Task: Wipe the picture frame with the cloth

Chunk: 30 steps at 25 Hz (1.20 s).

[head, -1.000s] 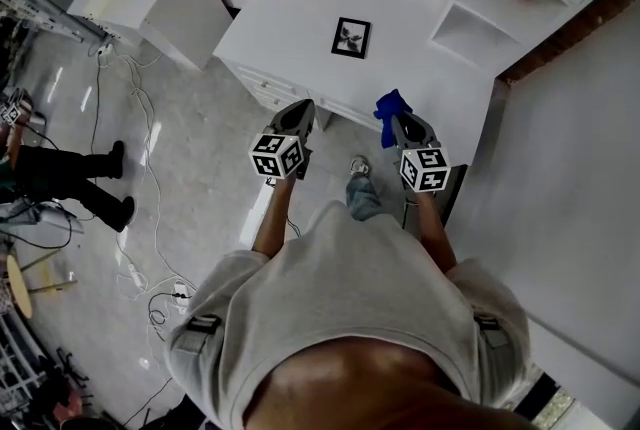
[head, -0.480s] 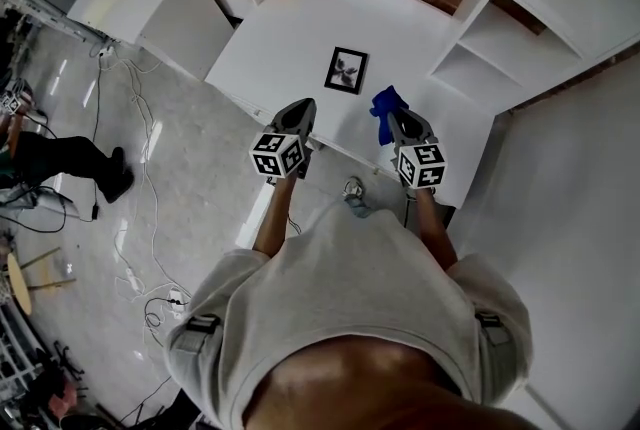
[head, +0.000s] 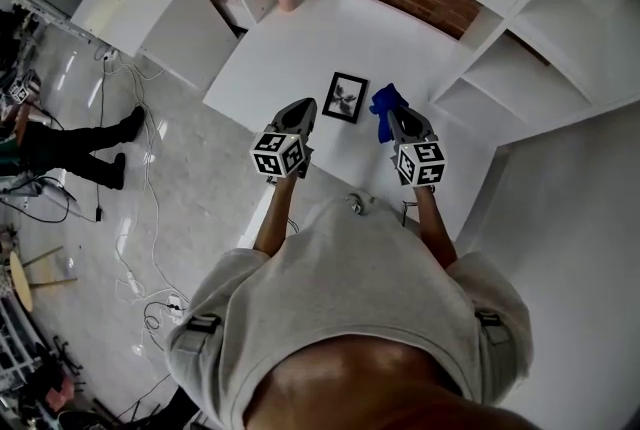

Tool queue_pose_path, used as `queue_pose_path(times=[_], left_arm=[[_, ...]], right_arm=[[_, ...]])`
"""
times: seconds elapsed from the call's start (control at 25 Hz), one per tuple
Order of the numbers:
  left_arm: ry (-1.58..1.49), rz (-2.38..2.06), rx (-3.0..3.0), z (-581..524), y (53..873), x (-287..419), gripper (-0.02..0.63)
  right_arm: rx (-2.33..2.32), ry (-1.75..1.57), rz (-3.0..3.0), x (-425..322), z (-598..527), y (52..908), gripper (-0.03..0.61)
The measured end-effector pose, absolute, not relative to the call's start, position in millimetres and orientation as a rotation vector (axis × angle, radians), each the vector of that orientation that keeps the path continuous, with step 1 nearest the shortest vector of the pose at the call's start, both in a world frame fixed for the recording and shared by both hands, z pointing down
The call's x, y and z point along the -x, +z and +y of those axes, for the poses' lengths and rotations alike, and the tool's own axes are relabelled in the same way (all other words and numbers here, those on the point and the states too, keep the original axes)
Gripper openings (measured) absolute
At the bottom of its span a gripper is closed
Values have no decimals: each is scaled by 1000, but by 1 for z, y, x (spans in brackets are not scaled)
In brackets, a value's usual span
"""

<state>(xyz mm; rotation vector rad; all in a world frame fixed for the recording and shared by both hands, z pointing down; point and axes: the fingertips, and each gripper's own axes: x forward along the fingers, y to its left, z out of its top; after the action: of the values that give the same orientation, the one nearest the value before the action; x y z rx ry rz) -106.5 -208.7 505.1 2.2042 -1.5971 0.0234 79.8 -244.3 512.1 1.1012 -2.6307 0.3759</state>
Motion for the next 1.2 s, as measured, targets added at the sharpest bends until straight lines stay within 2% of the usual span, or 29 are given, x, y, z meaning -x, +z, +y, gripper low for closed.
queue_pose_path(times=[0.36, 0.72, 1.2], left_arm=[[56, -1602, -2160, -242, 521, 114, 17], [64, -1608, -2079, -236, 545, 151, 15], [111, -1380, -2078, -243, 613, 179, 17]], right_arm=[[-1074, 445, -2608, -71, -290, 535, 66], [-1032, 488, -2556, -39, -302, 559, 66], [-1126, 532, -2382, -1, -299, 606, 66]])
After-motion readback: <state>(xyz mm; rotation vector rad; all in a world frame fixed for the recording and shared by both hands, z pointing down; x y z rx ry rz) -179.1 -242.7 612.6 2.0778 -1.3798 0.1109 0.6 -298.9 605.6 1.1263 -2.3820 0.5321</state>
